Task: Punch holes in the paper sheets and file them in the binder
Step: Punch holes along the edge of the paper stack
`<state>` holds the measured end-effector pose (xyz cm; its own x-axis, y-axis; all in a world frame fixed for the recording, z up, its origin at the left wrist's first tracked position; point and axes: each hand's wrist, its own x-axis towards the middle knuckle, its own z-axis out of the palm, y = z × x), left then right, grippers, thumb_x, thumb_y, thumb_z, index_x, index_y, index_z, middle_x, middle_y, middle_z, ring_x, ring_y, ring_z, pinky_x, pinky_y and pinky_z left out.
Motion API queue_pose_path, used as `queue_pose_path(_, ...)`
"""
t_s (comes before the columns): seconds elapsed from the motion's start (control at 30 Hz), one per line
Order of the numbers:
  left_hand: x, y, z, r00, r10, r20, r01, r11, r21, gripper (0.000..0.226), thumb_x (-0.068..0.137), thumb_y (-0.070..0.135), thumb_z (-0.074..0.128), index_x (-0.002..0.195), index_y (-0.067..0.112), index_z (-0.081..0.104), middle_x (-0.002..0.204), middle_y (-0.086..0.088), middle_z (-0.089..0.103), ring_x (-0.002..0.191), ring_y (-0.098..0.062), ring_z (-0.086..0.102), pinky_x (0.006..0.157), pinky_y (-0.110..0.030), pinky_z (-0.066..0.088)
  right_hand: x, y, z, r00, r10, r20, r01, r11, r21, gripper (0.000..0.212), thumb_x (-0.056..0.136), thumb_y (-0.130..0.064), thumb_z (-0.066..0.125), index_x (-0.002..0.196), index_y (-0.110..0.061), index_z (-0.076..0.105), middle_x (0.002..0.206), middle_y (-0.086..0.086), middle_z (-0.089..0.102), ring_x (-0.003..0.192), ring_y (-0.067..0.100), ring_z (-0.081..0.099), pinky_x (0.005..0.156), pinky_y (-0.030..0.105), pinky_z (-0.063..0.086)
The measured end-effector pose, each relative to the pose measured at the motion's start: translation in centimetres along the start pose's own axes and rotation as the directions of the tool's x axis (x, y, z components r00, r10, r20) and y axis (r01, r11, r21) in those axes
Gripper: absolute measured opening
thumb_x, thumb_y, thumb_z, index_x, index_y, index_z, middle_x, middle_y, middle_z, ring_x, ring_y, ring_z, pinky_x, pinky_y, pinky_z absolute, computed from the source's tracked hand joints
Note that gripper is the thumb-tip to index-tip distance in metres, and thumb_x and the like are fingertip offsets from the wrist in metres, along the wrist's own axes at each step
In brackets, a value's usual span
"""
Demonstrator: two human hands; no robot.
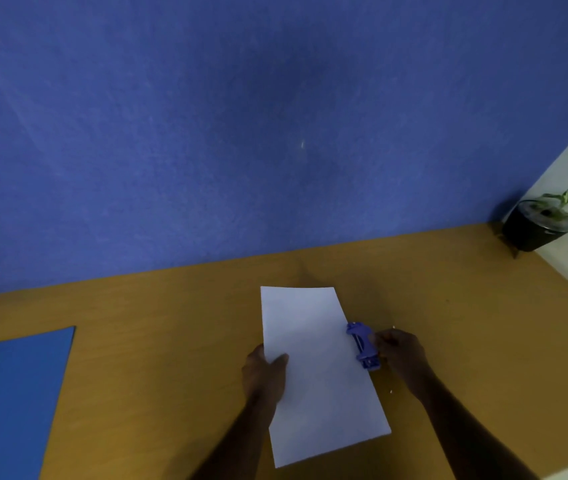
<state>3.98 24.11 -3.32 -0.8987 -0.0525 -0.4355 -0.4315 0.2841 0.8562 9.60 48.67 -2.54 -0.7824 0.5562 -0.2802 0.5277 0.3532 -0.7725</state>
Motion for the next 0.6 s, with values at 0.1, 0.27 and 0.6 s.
queue_pose_path(0.1, -0.16, -0.11, 0.09, 1.0, -0.013, 0.002, 0.013, 1.0, 0.019, 0.054, 0.084, 0.022, 0.072, 0.133, 0.007, 0.052, 0.131, -0.013, 0.059, 0.118, -0.033, 0.057, 0.102, -0.045, 0.047, -0.04, -0.09, 0.02, 1.0, -0.008, -0.011, 0.008, 1.0, -0.004, 0.008, 0.088, -0.024, 0.067, 0.084, -0.018, 0.069, 0.08, 0.006, 0.072, 0.077, 0.023, 0.068, 0.073, 0.041, 0.056)
queue_pose_path(0.27, -0.27, -0.65, 0.03, 1.0, -0.001, 0.011, 0.001, 0.998, 0.065, 0.065, 0.084, 0.026, 0.072, 0.139, 0.006, 0.045, 0.141, -0.013, 0.051, 0.126, -0.034, 0.05, 0.109, -0.048, 0.04, 0.01, -0.25, 0.01, 1.0, -0.004, -0.019, 0.004, 1.0, -0.017, 0.009, 0.087, -0.024, 0.069, 0.079, -0.021, 0.07, 0.082, 0.007, 0.072, 0.078, 0.022, 0.067, 0.076, 0.041, 0.054)
queue_pose_path(0.6, -0.5, -0.13, 0.1, 1.0, -0.016, -0.009, 0.016, 0.999, 0.035, 0.061, 0.084, 0.022, 0.072, 0.138, 0.005, 0.047, 0.138, -0.015, 0.054, 0.124, -0.034, 0.052, 0.106, -0.045, 0.042, 0.12, -0.34, -0.49, 1.0, 0.009, 0.026, -0.009, 1.0, 0.006, 0.006, 0.085, -0.025, 0.07, 0.082, -0.021, 0.073, 0.081, 0.005, 0.073, 0.079, 0.025, 0.069, 0.075, 0.044, 0.056)
